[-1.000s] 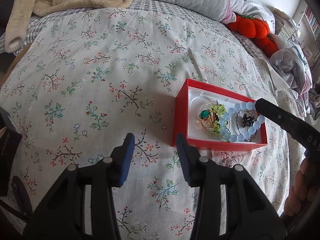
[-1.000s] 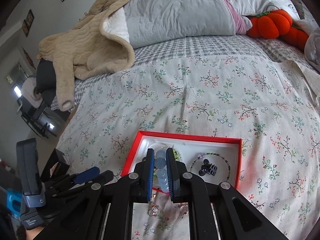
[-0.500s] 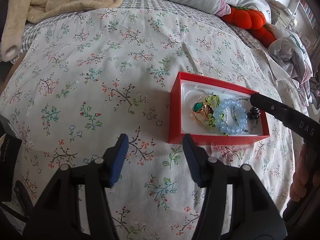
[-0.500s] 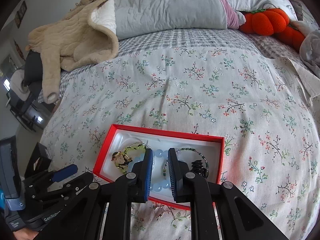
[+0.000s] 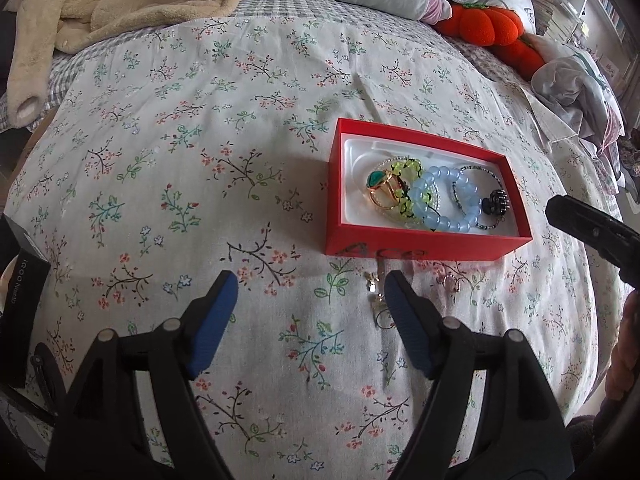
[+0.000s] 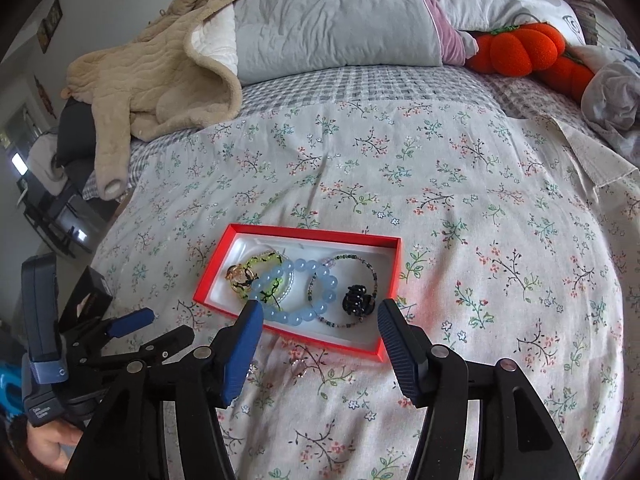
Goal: Organize jewelry
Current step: 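Grasp a small gold earring with the left tool while the right tool grasps the silver ring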
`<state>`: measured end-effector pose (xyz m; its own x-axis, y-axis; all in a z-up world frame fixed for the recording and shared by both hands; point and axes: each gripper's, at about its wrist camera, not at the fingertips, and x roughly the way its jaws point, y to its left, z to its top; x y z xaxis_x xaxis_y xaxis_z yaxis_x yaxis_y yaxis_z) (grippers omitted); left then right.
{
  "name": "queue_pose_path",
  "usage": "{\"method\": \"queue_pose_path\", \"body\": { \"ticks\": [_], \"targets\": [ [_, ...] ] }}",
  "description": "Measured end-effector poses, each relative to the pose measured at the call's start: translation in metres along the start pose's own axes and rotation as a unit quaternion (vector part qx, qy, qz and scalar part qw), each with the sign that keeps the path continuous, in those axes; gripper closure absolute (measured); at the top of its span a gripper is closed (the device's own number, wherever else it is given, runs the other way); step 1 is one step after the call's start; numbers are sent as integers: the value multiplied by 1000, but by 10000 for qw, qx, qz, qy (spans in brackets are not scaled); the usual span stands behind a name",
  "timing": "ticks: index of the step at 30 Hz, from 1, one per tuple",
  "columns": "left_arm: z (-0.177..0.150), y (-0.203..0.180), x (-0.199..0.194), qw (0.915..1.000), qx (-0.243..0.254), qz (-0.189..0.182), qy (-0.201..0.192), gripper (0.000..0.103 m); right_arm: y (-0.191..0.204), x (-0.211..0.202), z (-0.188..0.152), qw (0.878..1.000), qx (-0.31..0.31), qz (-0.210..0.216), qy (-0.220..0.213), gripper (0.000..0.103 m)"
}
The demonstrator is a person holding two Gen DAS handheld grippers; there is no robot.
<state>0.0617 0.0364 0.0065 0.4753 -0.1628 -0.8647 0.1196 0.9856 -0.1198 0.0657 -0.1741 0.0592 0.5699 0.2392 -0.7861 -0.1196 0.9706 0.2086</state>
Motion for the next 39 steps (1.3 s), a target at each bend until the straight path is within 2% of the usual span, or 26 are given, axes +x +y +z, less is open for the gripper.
{"method": "queue_pose_path", "body": {
  "ticks": [7,13,18,23,28,30,31,32,39],
  "targets": [
    [-20,-3,2,9992,297,252,-10,22,-12,-4,-21,9998,-45,-139,108,33],
    [-40,-10,7,9980,595,181,-86,21,-19,0,-41,9990,-196,-349,204,30],
    [-54,-18,14,9942,1007,206,-310,21,-21,9,-61,9979,-336,-447,324,29],
    [-61,-22,19,9916,1240,-34,-364,21,-18,19,-83,9952,-632,-579,463,28],
    [-63,-32,22,9876,1449,-574,-187,21,-14,27,-100,9911,-982,-650,619,28],
    [-62,-35,26,9858,1490,-768,-66,26,-12,30,-104,9897,-1074,-662,669,28],
    [-62,-37,28,9851,1506,-832,-14,33,-12,31,-106,9893,-1101,-664,687,28],
    [-61,-38,31,9847,1521,-851,26,38,-12,32,-107,9890,-1115,-663,706,28],
    [-51,-40,40,9847,1371,-1060,196,59,-16,40,-106,9887,-1080,-632,823,28]
  ]
}}
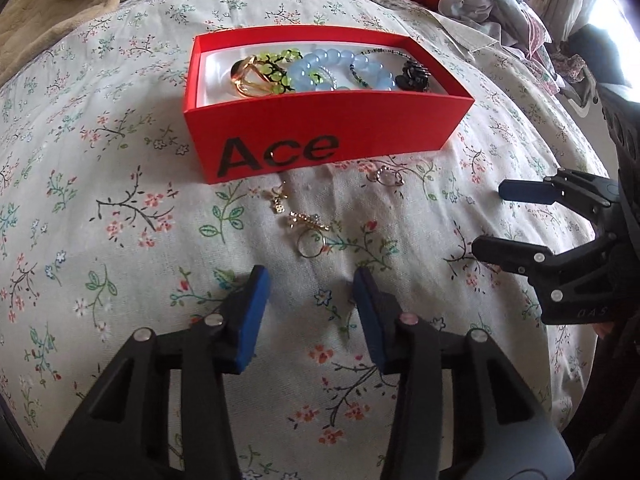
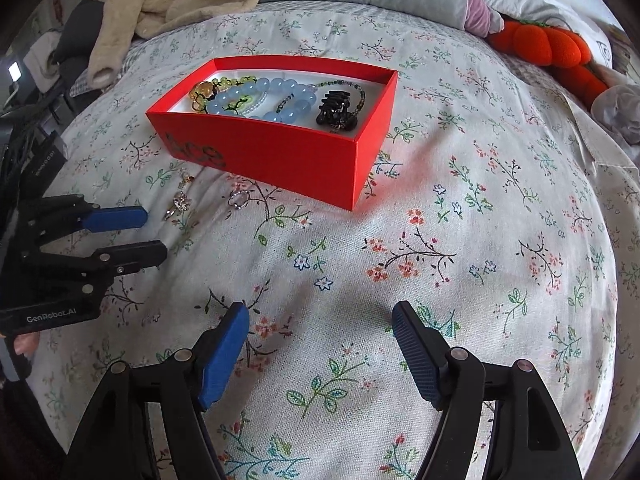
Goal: Organize jewelry
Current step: 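Grasp a small gold earring with the left tool while the right tool grasps the silver ring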
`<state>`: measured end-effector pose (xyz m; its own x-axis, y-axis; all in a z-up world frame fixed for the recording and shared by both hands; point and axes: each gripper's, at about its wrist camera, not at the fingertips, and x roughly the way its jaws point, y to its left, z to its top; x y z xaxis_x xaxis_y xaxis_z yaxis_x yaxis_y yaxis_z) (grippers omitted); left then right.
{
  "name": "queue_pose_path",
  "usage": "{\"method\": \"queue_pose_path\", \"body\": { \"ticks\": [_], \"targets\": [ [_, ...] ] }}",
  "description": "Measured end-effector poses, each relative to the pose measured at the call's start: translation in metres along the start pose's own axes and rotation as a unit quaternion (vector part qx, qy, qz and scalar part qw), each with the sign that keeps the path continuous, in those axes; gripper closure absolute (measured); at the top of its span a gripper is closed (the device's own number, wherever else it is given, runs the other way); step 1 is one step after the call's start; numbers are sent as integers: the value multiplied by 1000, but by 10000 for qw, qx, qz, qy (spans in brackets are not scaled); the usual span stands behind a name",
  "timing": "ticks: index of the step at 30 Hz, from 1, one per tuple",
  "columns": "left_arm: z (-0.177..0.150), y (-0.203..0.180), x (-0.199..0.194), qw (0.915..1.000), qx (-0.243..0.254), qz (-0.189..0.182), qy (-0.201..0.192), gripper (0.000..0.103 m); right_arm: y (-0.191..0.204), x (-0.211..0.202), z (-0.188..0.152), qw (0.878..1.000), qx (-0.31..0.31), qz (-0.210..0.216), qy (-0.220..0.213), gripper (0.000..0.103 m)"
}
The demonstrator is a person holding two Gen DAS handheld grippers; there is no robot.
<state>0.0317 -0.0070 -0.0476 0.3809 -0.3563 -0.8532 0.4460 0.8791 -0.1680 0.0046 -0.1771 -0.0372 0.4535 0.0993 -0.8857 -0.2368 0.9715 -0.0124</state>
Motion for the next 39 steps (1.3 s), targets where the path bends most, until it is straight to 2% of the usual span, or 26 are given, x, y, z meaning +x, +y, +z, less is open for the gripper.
{"method": "queue_pose_path", "body": {
  "ticks": [2,12,16,18,19,30,39],
  "targets": [
    [3,0,2,10000,-32,-67,20,67,0,2,2,10000,3,-2,24,28],
    [15,-4,11,9999,-41,-93,46,77,-2,5,5,10000,46,-9,48,28],
    [16,-5,13,10000,-5,14,79,90,-3,5,6,10000,75,-33,38,28],
    [17,-5,13,9999,29,58,91,92,-4,5,7,9999,87,-43,31,28],
    [16,-7,13,9999,57,87,103,99,-4,5,8,9999,98,-56,24,28],
    [10,-6,2,9998,100,148,85,101,1,6,17,9998,133,-88,-72,28],
    [3,15,-17,9992,-256,321,7,101,20,16,27,9999,13,-10,-149,28]
  ]
}}
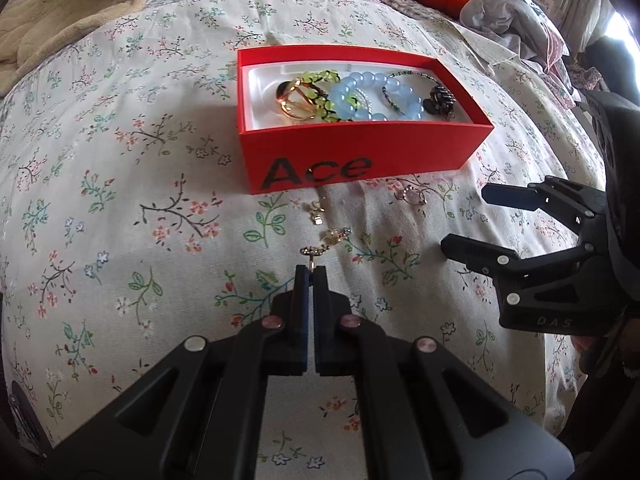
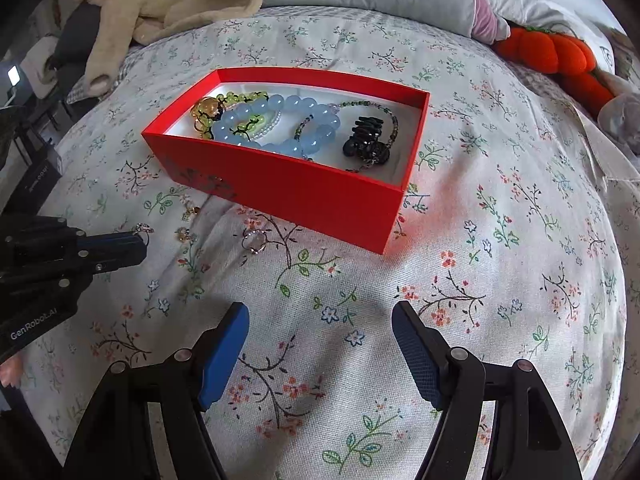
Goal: Organize jewelry
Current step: 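Grasp a small gold earring with the left tool while the right tool grasps the silver ring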
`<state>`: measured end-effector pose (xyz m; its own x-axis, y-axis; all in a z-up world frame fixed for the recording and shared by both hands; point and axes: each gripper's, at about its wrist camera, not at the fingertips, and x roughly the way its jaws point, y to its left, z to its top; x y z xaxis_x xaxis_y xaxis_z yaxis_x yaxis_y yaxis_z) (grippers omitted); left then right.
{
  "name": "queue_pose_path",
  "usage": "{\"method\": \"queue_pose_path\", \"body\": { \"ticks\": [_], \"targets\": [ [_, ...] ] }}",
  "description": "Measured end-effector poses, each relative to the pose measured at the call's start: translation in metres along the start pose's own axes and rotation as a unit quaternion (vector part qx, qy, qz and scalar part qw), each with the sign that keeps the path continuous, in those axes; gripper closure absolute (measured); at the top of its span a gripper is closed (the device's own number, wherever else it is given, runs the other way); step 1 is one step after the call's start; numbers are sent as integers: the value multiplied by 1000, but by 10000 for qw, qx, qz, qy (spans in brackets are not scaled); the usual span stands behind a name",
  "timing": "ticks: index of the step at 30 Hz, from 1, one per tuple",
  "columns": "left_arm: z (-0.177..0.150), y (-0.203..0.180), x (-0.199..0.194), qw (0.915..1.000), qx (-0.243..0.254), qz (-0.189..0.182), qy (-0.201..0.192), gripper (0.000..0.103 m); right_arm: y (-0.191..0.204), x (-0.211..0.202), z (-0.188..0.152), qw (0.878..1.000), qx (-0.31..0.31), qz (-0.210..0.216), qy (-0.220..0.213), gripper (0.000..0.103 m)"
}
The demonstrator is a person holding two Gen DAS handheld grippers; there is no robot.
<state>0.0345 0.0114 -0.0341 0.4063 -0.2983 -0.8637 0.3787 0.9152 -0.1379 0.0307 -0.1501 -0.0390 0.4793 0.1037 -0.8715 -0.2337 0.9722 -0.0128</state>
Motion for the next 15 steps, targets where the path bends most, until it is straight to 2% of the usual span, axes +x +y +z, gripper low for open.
{"method": "queue_pose_path", "body": {
  "ticks": [6,11,13,15],
  "targets": [
    [-5,11,-3,9996,-276,44,63,101,14,12,7,9996,-109,44,-239,30],
    [-4,15,-6,9994,-347,6,64,101,23,17,15,9985,-291,134,-442,47],
    [-4,17,-7,9993,-382,-22,51,101,27,18,17,9975,-419,224,-516,57],
    [-3,20,-8,9991,-426,-26,43,101,29,20,19,9970,-493,240,-553,60]
  ]
}}
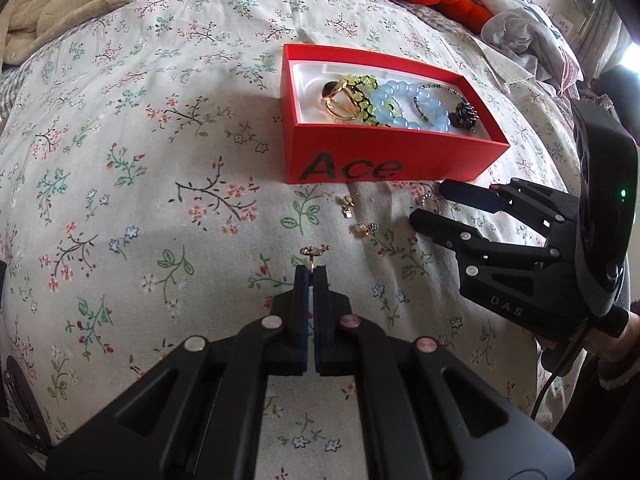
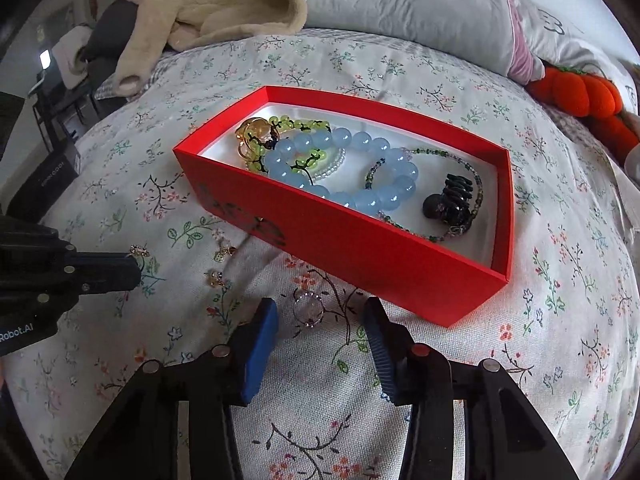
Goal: Organize jewelry
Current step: 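Grasp a small gold earring with the left tool while the right tool grasps the silver ring, then carry the earring and ring into the red box and open both tools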
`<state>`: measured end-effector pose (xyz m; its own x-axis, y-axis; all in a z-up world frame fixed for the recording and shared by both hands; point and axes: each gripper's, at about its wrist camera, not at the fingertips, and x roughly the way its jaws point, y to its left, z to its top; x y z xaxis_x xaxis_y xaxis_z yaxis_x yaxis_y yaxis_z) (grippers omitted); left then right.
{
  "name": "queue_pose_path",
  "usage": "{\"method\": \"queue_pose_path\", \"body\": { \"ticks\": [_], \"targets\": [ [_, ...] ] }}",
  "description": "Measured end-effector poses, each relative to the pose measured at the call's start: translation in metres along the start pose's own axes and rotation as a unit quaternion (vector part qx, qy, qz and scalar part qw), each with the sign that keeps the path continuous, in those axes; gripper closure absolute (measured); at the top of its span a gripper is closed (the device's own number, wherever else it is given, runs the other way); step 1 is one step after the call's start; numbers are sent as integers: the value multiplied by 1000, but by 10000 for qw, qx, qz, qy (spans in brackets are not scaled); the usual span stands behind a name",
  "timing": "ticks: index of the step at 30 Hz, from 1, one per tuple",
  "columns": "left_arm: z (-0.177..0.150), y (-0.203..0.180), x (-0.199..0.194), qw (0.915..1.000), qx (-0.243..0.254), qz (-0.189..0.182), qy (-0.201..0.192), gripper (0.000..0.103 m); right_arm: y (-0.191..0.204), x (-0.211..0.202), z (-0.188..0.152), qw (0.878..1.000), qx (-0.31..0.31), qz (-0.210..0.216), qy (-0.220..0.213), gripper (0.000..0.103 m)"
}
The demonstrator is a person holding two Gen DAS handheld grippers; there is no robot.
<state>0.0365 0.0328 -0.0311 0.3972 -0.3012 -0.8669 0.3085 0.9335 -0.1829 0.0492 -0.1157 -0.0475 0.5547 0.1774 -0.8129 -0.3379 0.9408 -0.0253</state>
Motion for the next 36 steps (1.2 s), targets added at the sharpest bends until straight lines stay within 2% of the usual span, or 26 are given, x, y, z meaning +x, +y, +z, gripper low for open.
{"method": "queue_pose_path", "body": {
  "ticks": [5,10,22,32,36],
  "targets": [
    [0,6,-3,10000,-76,4,-38,101,2,0,1,9999,-94,58,-25,70],
    [2,10,-2,9998,-207,15,-48,101,6,-1,2,9997,-225,104,-20,88],
    [10,8,-14,9989,-359,-88,-289,101,2,-14,4,9999,65,148,21,88],
    [37,6,-32,9950,-475,-353,-806,101,-10,-50,21,9981,418,257,-364,88],
    [49,3,-30,9934,-515,-498,-894,101,-23,-60,30,9965,626,240,-500,88]
  ]
}}
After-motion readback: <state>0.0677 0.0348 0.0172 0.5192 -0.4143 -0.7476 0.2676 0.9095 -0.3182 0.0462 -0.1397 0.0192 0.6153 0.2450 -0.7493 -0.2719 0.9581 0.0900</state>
